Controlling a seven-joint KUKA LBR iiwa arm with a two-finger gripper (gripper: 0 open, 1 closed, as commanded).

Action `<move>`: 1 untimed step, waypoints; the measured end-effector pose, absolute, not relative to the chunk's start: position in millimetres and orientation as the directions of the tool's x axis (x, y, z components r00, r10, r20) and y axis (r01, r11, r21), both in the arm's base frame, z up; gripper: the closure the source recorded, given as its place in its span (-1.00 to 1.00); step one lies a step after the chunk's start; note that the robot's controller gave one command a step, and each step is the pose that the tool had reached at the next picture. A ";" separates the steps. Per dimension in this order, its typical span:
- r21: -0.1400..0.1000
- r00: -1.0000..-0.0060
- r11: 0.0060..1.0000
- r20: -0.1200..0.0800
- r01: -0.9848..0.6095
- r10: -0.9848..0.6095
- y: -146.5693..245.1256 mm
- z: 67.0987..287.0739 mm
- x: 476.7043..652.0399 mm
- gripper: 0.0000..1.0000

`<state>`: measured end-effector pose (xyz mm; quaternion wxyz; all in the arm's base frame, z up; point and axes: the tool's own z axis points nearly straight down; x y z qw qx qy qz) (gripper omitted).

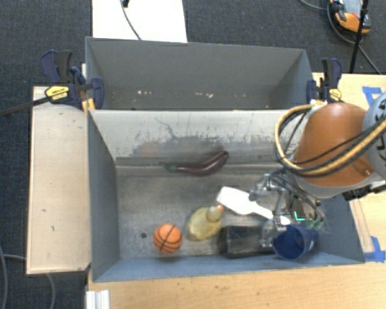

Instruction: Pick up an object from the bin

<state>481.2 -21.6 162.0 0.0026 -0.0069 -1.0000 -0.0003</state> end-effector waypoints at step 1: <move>0.000 -1.000 1.000 -0.002 0.013 0.013 -21.6 165.3 483.1 -1.00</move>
Offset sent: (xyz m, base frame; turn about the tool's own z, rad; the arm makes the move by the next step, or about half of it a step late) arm 0.0366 -0.0012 -0.0920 0.0314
